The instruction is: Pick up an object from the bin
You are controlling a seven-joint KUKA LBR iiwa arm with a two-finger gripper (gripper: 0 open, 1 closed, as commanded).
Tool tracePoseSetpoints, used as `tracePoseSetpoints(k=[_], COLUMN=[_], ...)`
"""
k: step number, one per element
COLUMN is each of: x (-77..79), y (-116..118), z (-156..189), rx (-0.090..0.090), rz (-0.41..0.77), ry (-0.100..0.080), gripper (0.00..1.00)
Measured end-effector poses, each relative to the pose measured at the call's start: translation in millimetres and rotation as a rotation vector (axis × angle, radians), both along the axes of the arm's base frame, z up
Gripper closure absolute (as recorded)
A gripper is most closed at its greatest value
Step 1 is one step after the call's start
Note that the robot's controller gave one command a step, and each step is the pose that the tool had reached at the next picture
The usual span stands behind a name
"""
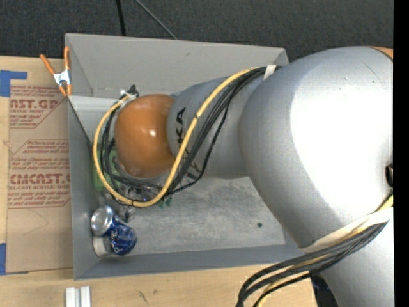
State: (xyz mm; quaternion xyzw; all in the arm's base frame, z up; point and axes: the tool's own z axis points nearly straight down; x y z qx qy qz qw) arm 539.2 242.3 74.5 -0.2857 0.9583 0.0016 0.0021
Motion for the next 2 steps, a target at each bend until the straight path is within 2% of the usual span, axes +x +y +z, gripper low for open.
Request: tracePoseSetpoints(k=[1, 2], x=[14.6, 15.3], y=[1, 1], z=[137, 43], rx=[-0.001, -0.004], rz=[0.248, 0.044], ry=[-0.008, 0.007], gripper=[1.00, 1.00])
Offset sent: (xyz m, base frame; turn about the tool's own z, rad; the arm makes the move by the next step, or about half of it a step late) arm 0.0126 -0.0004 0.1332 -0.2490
